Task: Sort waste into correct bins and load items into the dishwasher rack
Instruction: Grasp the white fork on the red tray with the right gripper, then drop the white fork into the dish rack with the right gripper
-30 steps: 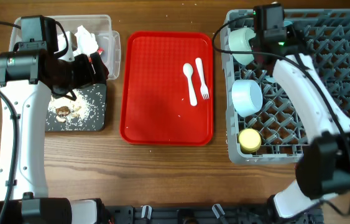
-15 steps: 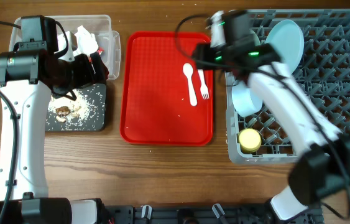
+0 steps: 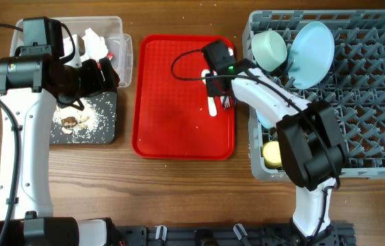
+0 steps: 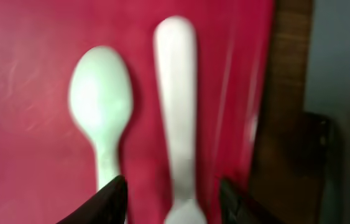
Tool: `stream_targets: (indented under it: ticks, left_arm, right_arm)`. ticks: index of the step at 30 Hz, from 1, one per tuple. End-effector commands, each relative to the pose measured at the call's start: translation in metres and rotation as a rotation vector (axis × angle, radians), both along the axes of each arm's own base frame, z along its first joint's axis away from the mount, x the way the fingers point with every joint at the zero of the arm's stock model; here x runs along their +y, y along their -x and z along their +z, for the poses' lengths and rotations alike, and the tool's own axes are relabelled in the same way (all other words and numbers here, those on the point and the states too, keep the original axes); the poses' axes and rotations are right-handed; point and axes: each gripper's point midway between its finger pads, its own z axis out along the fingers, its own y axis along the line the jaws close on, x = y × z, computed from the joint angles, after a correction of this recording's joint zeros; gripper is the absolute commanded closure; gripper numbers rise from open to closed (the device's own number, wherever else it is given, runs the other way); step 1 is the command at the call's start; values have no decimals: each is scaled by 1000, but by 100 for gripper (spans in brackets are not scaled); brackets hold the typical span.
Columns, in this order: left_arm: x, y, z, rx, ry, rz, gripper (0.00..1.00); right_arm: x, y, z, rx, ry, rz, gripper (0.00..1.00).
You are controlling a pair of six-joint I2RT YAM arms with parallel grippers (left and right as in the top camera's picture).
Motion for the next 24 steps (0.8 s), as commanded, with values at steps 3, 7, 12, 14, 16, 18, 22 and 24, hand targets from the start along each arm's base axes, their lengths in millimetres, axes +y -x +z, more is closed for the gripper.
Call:
stream_targets:
  ticks: [3, 7, 12, 14, 16, 18, 22, 24]
  left_arm:
    - [1, -2, 2, -10, 0, 2, 0]
    - [1, -2, 2, -10, 0, 2, 0]
    - [2, -2, 2, -10, 0, 2, 0]
    - [2, -2, 2, -10, 0, 2, 0]
    - [2, -2, 2, -10, 0, 2, 0]
    - [2, -2, 2, -10, 0, 2, 0]
    - [2, -2, 2, -10, 0, 2, 0]
    - [2, -2, 2, -10, 0, 2, 0]
  right_arm:
    - [-7, -15, -15, -27, 30, 25, 58]
    - [-5, -12, -28, 3, 24, 33, 60]
    - [1, 6, -48, 102, -14, 57, 75]
    - [1, 14, -51, 140, -16, 61, 90]
    - [-1, 17, -50, 156, -11, 61, 96]
    - [-1, 20, -39, 170, -10, 62, 96]
    - [8, 17, 23, 108, -75, 82, 96]
    - [13, 20, 69, 40, -140, 99, 95]
